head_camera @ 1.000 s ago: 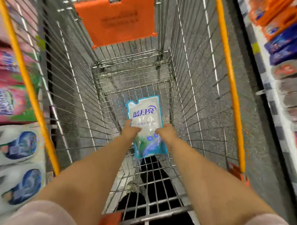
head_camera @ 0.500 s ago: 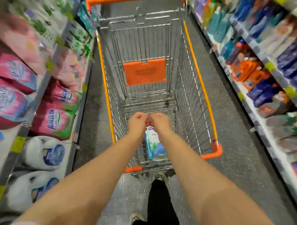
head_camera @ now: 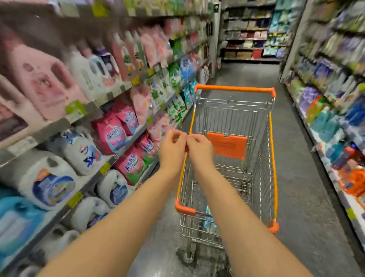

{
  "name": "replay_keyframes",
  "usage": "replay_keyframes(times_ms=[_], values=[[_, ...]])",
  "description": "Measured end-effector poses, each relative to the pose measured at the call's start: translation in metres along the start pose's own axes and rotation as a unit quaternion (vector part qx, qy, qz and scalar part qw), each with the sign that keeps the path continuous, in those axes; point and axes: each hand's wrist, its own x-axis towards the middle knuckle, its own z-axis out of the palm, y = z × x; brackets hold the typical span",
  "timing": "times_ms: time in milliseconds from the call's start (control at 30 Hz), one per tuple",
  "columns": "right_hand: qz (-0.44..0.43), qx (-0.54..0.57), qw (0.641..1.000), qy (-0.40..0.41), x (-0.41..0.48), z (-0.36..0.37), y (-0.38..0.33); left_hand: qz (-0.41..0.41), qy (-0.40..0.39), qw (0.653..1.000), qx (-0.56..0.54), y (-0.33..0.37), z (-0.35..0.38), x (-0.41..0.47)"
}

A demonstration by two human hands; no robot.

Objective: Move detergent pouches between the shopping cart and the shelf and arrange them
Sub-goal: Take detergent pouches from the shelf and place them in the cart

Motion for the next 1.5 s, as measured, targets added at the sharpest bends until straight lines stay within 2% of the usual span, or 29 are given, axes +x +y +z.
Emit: replay_keyframes(times_ms=[200,367,667,867,1033,1133,1333,1400,1500], values=[[-0.117,-0.016,0.989,-0.090,-0.081,0.003,-0.068,0.045,0.091,0.995,-0.009,0.064,-0.068,-0.059],[-0.203,0.007,0.963,-0.179,-0.147,0.045,-0.127,0.115,0.175,0.978,0.009,0.118,-0.151,-0.087],[-0.269,0.065,0.914,-0.297,-0.244,0.169,-0.206,0.180,0.275,0.938,0.114,0.182,-0.327,-0.106],[-0.297,0.103,0.893,-0.322,-0.286,0.263,-0.235,0.194,0.310,0.914,0.175,0.198,-0.443,-0.099],[-0.292,0.130,0.887,-0.333,-0.275,0.327,-0.245,0.183,0.337,0.897,0.219,0.198,-0.509,-0.068],[-0.305,0.103,0.881,-0.348,-0.254,0.371,-0.253,0.180,0.378,0.866,0.273,0.192,-0.538,-0.035],[-0.356,0.073,0.863,-0.351,-0.208,0.470,-0.270,0.204,0.506,0.768,0.334,0.186,-0.600,0.028],[-0.396,0.044,0.859,-0.322,-0.200,0.502,-0.282,0.205,0.536,0.732,0.368,0.191,-0.618,0.045],[-0.456,0.029,0.847,-0.272,-0.196,0.541,-0.304,0.230,0.548,0.701,0.395,0.201,-0.645,0.065]])
